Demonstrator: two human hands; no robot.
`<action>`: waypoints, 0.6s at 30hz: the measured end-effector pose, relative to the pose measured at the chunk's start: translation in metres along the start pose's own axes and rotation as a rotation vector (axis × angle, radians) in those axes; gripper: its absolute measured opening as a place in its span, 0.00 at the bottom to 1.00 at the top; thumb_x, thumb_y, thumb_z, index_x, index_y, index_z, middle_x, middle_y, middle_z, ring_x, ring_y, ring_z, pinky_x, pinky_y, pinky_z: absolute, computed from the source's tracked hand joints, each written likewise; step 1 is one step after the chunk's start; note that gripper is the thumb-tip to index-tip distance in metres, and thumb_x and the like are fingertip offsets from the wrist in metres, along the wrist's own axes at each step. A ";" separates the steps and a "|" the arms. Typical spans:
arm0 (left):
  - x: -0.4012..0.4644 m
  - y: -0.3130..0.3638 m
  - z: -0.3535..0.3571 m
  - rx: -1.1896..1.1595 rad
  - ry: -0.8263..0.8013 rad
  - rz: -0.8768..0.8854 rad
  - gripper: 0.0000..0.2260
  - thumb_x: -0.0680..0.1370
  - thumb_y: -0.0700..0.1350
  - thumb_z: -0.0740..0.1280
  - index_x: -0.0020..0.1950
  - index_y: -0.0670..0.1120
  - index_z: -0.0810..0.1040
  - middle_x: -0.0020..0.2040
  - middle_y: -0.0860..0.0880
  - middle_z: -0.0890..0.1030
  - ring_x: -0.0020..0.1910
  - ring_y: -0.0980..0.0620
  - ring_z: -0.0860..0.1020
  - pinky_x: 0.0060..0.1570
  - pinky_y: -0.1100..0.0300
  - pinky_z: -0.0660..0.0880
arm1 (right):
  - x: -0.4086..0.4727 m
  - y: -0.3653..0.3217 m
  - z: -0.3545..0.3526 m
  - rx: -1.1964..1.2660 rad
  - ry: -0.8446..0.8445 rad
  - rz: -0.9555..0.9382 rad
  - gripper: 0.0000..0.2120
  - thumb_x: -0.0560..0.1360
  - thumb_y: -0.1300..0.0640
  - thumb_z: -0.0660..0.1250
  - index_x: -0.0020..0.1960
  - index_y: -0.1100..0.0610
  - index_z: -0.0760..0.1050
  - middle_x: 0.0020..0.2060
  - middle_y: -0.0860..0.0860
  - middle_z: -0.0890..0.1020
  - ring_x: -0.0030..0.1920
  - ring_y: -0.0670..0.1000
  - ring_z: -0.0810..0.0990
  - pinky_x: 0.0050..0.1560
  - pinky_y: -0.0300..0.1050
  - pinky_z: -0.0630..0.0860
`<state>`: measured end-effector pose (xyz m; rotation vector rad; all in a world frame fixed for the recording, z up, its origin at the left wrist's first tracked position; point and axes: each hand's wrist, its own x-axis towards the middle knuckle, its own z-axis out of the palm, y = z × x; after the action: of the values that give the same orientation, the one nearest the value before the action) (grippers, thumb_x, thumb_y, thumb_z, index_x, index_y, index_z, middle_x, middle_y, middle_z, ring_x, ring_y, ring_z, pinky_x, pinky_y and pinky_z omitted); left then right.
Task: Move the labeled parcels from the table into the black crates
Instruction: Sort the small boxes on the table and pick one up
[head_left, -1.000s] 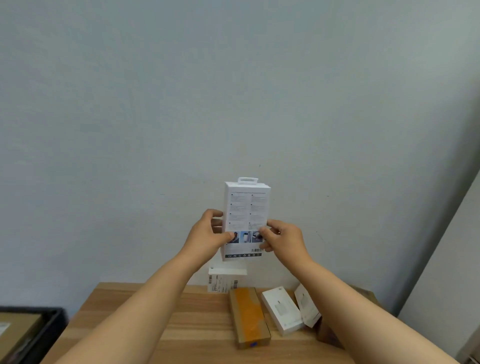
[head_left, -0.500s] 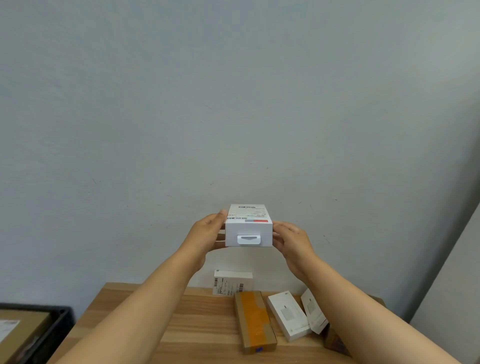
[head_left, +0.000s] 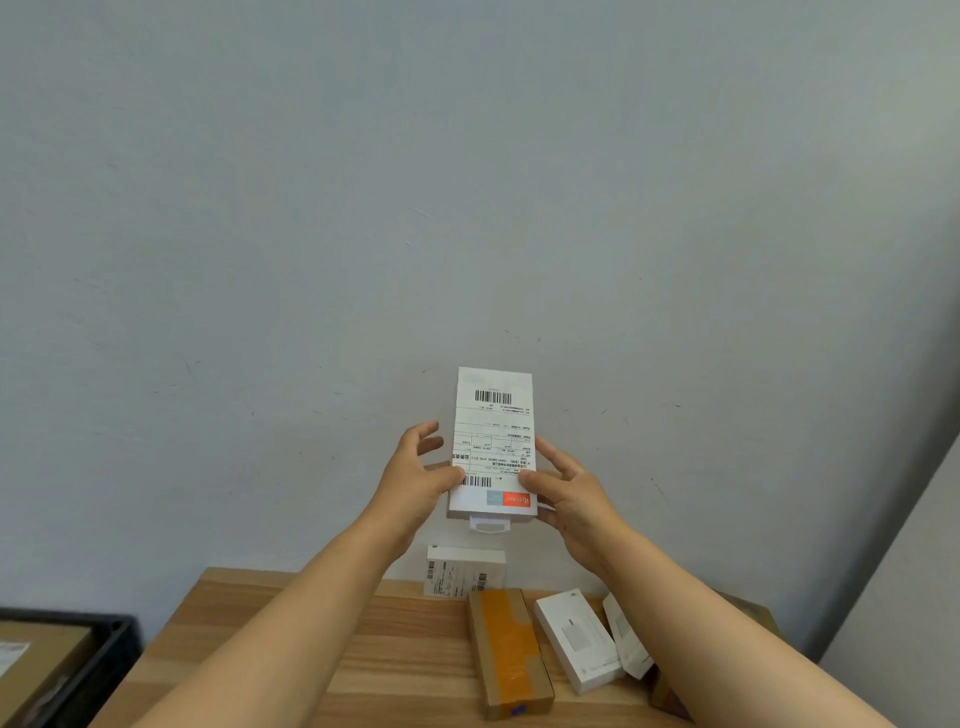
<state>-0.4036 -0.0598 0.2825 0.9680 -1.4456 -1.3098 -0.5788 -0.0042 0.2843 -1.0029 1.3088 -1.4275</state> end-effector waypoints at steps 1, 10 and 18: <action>0.001 0.001 0.000 0.030 -0.012 0.011 0.31 0.75 0.35 0.67 0.74 0.51 0.59 0.70 0.50 0.67 0.59 0.51 0.75 0.47 0.63 0.76 | 0.002 -0.001 0.000 0.013 -0.002 -0.001 0.26 0.74 0.66 0.68 0.67 0.48 0.68 0.49 0.53 0.85 0.46 0.53 0.85 0.43 0.46 0.82; 0.010 0.019 -0.009 1.329 0.103 0.535 0.40 0.75 0.46 0.66 0.77 0.52 0.40 0.78 0.49 0.41 0.76 0.48 0.35 0.73 0.51 0.34 | 0.017 -0.028 -0.002 -0.287 0.023 -0.078 0.29 0.68 0.67 0.72 0.65 0.57 0.65 0.49 0.53 0.83 0.44 0.52 0.84 0.42 0.46 0.79; 0.019 0.018 -0.019 1.150 -0.351 0.258 0.21 0.72 0.44 0.68 0.65 0.53 0.72 0.63 0.52 0.74 0.63 0.47 0.72 0.61 0.52 0.71 | 0.015 -0.044 0.010 -0.783 -0.215 -0.149 0.32 0.67 0.64 0.72 0.66 0.51 0.61 0.51 0.50 0.78 0.46 0.51 0.82 0.42 0.44 0.82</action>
<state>-0.3896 -0.0809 0.3024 1.1965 -2.5863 -0.3670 -0.5772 -0.0205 0.3293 -1.7374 1.6887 -0.8575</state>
